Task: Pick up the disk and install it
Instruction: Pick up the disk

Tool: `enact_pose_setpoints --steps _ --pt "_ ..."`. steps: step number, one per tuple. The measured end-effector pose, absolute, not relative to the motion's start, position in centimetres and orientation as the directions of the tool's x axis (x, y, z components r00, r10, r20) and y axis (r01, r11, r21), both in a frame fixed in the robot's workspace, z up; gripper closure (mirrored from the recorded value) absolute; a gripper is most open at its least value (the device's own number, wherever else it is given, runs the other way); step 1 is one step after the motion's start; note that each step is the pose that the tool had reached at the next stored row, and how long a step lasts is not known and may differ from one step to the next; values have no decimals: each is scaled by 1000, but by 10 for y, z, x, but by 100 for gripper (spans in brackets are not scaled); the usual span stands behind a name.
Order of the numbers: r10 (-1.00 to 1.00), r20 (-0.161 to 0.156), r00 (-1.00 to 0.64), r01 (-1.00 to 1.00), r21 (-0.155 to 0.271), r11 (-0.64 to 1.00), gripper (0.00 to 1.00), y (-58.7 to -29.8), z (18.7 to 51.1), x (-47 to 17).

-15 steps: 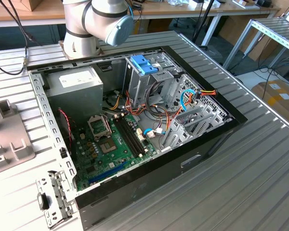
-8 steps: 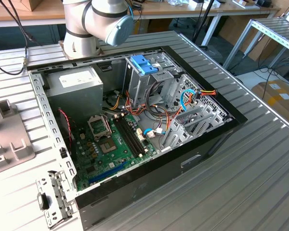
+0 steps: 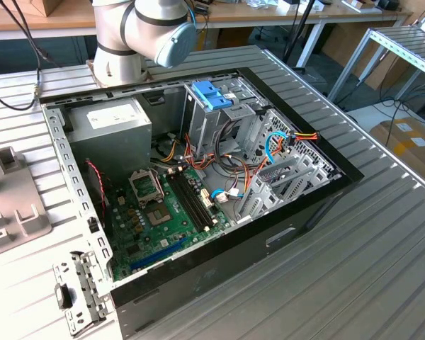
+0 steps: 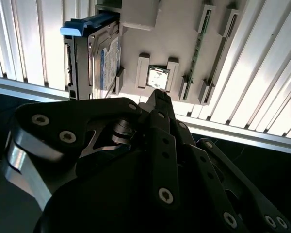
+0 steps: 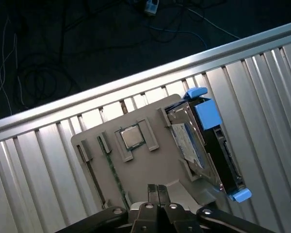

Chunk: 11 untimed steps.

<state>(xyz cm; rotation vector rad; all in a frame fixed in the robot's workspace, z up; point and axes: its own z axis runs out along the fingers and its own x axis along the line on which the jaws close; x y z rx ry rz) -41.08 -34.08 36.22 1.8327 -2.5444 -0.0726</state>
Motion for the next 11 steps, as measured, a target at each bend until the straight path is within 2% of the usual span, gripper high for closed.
enact_pose_setpoints --steps 11 --pt "-975 -23 -223 -974 41 222 89 -341 362 -411"
